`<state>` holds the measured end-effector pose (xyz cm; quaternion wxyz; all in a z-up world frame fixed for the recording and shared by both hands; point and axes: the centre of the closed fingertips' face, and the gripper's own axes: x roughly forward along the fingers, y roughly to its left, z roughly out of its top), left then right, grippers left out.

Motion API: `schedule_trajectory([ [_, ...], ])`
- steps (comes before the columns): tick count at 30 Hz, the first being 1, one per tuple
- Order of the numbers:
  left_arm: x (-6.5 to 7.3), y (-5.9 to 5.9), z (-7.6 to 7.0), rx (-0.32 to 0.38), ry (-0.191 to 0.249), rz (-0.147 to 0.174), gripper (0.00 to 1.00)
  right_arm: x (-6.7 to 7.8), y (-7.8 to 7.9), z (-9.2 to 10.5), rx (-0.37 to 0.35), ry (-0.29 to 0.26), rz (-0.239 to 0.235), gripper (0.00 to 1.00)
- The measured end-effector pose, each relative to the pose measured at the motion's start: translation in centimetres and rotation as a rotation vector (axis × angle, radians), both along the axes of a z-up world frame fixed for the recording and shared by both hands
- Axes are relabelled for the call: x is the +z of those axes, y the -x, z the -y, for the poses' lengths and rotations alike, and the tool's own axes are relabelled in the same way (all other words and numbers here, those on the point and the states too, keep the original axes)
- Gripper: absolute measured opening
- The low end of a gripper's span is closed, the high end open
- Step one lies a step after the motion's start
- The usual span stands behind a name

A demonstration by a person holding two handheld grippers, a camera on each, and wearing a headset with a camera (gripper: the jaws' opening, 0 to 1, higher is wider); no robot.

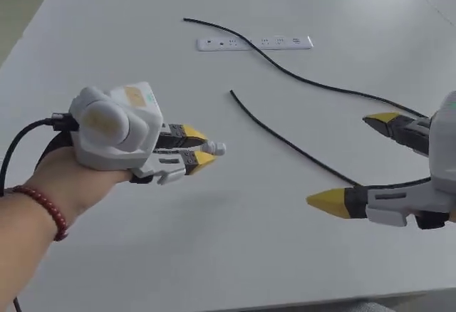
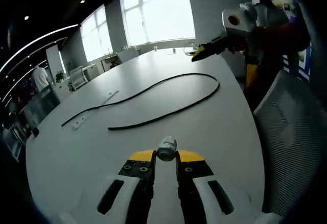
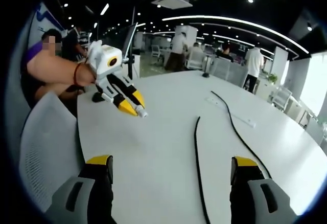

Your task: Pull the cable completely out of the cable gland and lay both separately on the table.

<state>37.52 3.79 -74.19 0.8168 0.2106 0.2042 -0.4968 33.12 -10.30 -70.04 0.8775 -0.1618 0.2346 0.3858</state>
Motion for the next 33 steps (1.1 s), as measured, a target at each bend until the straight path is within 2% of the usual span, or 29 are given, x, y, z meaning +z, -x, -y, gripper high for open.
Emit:
schedule_trajectory([
  [2, -0.8, -0.6, 0.1, 0.009, -0.007, -0.007, 0.17, -0.1, 0.1, 0.2, 0.000, 0.004, 0.001, 0.95],
  [4, -1.7, -1.2, 0.1, 0.016, -0.037, -0.002, 0.17, -0.1, 0.1, 0.5, -0.012, 0.000, -0.001, 0.97],
  [6, -2.5, -1.5, 0.4, 0.011, -0.039, -0.027, 0.17, -0.1, 0.2, 0.8, -0.013, 0.004, 0.005, 0.95],
  [7, -3.0, -1.7, 0.3, 0.016, -0.065, -0.018, 0.17, -0.1, 0.2, 0.9, -0.016, 0.005, 0.004, 0.94],
  [14, -4.6, -2.2, 0.6, 0.020, -0.083, -0.044, 0.17, -0.5, 0.6, 1.5, -0.033, 0.018, -0.013, 0.96],
  [23, -6.4, -1.9, 0.4, 0.012, -0.130, -0.061, 0.17, -0.5, 0.8, 1.8, -0.039, 0.016, -0.013, 0.96],
  [25, -7.1, -1.7, 0.3, 0.010, -0.143, -0.077, 0.17, -0.6, 0.8, 2.0, -0.042, 0.018, -0.014, 0.96],
  [31, -8.0, -1.3, 0.0, 0.009, -0.163, -0.096, 0.17, -0.6, 0.8, 2.0, -0.041, 0.022, -0.014, 0.96],
  [33, -8.0, -1.4, 0.0, 0.014, -0.157, -0.102, 0.17, -0.6, 0.8, 2.0, -0.039, 0.019, -0.011, 0.95],
])
